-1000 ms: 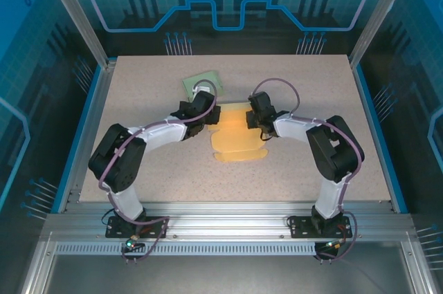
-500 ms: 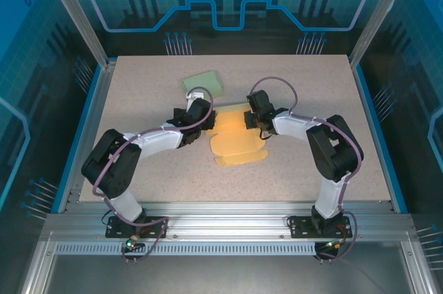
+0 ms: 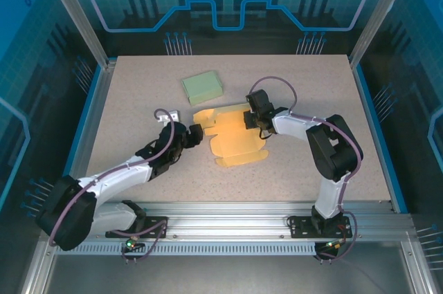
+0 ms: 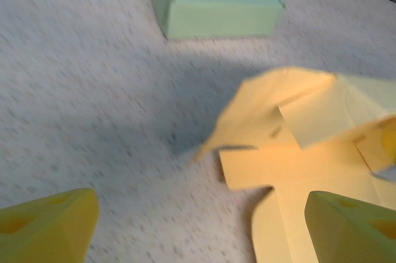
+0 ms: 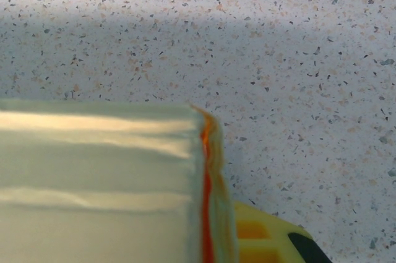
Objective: Fold the paper box
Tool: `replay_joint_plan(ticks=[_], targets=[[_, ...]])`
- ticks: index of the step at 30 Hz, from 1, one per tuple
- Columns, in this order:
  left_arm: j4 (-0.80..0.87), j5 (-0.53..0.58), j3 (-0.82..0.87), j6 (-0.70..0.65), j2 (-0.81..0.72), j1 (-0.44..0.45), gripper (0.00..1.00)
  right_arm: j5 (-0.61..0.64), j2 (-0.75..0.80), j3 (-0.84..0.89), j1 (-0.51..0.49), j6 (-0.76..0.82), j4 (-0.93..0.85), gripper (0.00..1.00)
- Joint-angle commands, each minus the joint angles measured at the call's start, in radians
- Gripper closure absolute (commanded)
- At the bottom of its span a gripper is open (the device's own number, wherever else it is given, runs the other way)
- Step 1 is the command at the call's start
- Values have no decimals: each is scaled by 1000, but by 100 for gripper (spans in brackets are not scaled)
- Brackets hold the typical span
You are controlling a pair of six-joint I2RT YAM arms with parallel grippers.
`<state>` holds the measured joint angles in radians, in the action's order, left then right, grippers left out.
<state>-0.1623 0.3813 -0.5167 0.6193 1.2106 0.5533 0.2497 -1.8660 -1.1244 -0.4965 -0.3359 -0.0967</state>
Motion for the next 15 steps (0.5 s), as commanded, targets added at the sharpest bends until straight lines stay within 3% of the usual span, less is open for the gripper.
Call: replay_joint_plan(ticks=[1, 9, 15], targets=[[-170, -151, 45, 132, 36, 24, 12, -45, -40, -8, -9, 1, -55, 100], [-577, -186, 55, 196, 326, 44, 7, -48, -33, 3, -10, 2, -47, 100], [-570, -185, -20, 220, 461, 45, 7, -48, -31, 6, -9, 0, -45, 100]])
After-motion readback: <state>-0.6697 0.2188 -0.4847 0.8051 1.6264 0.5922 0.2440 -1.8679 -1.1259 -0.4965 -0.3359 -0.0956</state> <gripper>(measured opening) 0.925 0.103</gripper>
